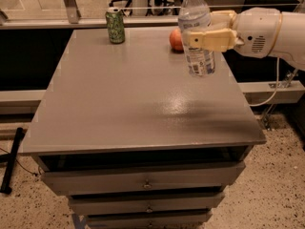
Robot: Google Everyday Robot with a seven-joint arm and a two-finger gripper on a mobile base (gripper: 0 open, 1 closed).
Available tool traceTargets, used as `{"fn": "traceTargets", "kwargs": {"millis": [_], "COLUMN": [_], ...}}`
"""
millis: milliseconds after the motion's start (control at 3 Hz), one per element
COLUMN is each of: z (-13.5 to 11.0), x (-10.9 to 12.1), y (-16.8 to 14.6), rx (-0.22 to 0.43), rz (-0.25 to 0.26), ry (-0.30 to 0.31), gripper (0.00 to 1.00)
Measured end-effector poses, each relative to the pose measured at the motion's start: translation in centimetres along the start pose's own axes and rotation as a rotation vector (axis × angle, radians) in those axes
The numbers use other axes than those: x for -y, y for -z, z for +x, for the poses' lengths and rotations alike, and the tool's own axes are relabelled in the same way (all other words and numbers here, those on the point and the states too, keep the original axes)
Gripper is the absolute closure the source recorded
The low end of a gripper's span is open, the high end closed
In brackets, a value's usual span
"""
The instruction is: Place blue plastic bottle upright
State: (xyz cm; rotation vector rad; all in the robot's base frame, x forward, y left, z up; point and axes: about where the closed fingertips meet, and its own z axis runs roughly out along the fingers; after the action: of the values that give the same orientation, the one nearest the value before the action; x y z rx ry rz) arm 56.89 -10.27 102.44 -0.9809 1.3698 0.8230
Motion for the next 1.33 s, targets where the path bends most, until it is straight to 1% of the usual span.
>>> {"fn": "traceTargets", "kwargs": {"millis": [333, 667, 1000, 1333], "z": [0.0, 0.8, 2.1, 3.6], "x": [-0.3, -1.5, -2.7, -3.4], "y": [-0.6, -0.9, -2.0, -2.6], "rx": [0.047, 0.177, 0.273, 0.281], "rz": [-0.009, -0.033, -0.09, -0.139], "ry": [0.004, -0.001, 0.015, 0.031], "gripper": [1.0, 1.0, 1.0, 1.0]}}
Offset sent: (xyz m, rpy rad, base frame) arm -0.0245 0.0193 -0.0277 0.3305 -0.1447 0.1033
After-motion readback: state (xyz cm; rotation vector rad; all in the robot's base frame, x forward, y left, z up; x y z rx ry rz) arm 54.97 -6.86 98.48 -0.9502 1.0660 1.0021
